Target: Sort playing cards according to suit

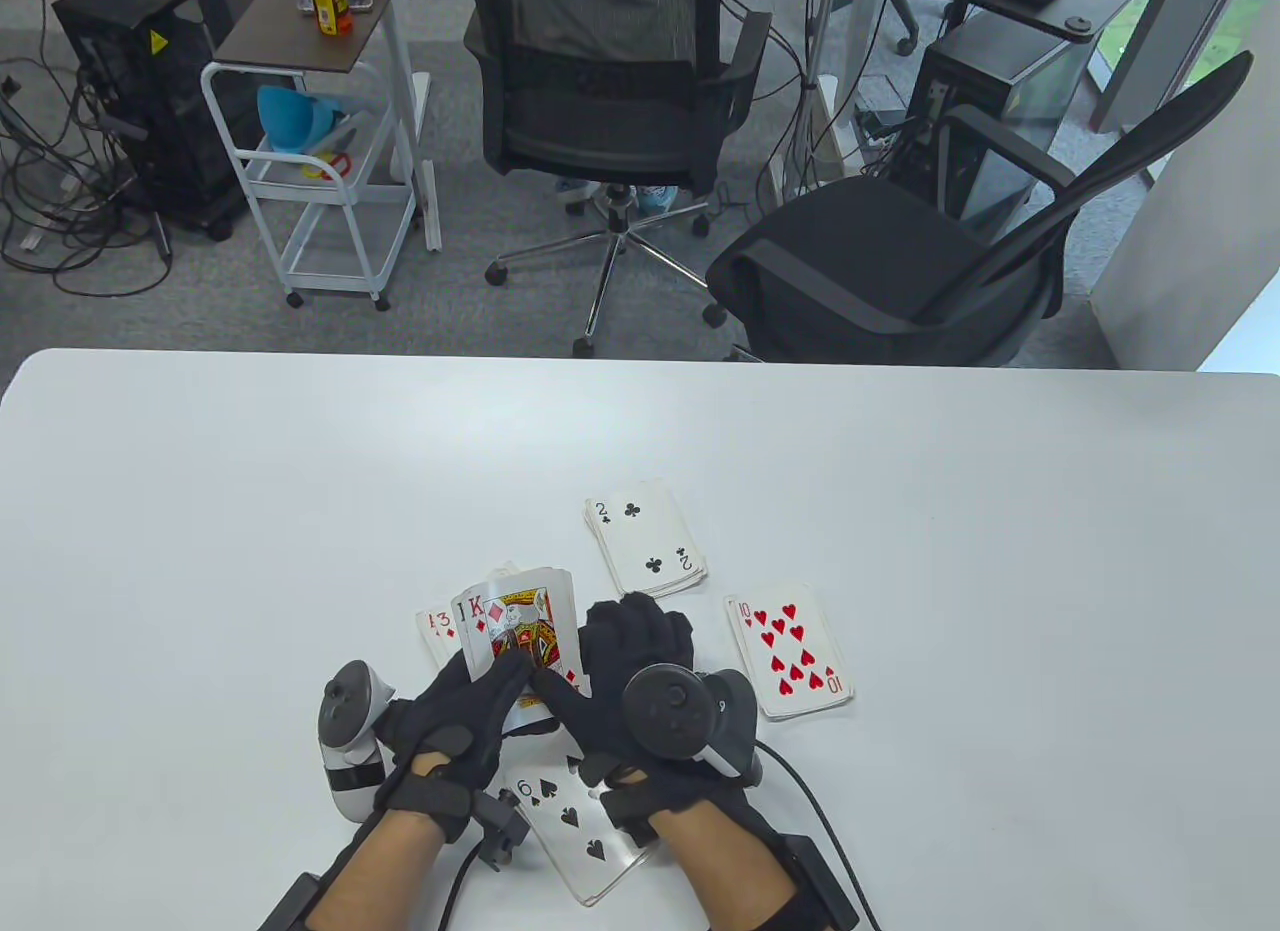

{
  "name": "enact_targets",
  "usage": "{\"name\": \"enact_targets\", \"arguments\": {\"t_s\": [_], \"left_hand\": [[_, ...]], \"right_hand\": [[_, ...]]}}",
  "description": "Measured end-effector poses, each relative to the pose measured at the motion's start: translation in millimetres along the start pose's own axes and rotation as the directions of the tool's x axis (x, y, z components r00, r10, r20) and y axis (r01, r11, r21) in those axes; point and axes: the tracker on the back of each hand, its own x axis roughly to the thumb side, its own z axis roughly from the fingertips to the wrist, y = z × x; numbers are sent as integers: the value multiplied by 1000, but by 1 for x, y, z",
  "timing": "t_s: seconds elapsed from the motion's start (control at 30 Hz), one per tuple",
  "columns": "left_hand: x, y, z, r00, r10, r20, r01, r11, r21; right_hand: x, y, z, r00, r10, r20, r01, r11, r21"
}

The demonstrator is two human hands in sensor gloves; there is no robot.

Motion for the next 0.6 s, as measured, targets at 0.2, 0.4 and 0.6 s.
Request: {"name": "enact_targets", "arguments": {"t_s": [0.2, 0.4, 0.6], "left_hand": [[-2, -2, 0, 1000, 25, -3, -25, 1000, -12], [-6, -3, 0, 998, 59, -23, -59, 998, -22], [-5, -3, 0, 997, 72, -26, -73, 997, -30]], "right_hand": [[1, -2, 2, 999, -44, -7, 44, 997, -70], [0, -7, 4, 996, -84, 15, 85, 987, -135], [-2, -12, 4, 997, -75, 25, 79, 982, -172]]}}
